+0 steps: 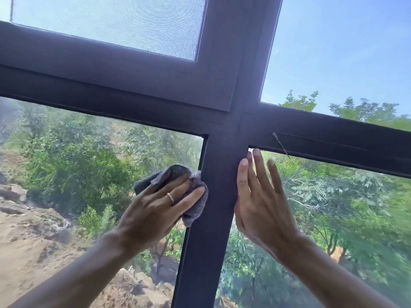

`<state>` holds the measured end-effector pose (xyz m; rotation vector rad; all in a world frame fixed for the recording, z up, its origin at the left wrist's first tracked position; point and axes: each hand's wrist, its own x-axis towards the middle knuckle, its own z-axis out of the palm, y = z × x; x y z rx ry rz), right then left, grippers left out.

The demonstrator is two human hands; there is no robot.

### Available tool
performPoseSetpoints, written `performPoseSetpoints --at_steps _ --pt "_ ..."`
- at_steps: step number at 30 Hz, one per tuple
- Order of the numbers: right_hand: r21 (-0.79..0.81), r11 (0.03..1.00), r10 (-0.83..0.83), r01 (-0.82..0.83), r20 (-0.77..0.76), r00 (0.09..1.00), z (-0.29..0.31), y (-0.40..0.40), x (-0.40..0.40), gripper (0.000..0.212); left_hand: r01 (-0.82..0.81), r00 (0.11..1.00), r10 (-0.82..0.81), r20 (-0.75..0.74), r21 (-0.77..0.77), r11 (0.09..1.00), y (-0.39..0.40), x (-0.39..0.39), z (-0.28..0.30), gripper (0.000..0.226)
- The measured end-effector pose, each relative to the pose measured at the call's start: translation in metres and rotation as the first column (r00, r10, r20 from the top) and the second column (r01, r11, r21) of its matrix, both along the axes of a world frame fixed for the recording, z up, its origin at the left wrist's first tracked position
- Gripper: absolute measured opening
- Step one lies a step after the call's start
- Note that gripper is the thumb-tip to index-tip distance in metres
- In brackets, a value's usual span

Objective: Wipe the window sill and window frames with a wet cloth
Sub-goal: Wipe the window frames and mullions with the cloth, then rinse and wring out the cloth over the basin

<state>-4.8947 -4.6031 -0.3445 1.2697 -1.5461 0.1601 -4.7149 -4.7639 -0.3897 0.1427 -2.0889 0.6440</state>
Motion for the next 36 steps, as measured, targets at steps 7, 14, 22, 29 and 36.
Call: performPoseSetpoints --at_steps 7,14,22,29,36 --pt "0.005 0.955 0.295 -0.297 0.090 0.951 -0.033 -0.014 0.081 0.055 -0.034 0.999 0.038 -0.029 0.118 0.992 -0.004 0.051 -0.020 0.053" --pt "0.152 0.817 0.479 -0.557 0.358 0.801 -0.114 -0.095 0.155 0.045 -0.271 0.962 0.246 0.114 0.367 0.890 -0.016 0.134 -0.066 0.026" --pt "0.298 0.628 0.407 -0.718 0.661 0.630 -0.201 -0.172 0.230 0.014 -0.540 0.817 0.536 0.213 0.611 0.579 -0.020 0.225 -0.173 0.016" --pt "0.479 0.426 0.258 -0.768 0.749 0.610 -0.215 -0.133 0.263 0.015 -0.524 0.639 0.703 0.314 0.846 0.098 0.063 0.239 -0.204 0.034" --pt "0.504 0.398 0.004 -0.767 0.835 0.551 -0.206 -0.043 0.224 0.014 -0.392 0.649 0.648 0.398 0.905 -0.164 0.148 0.200 -0.197 0.036"
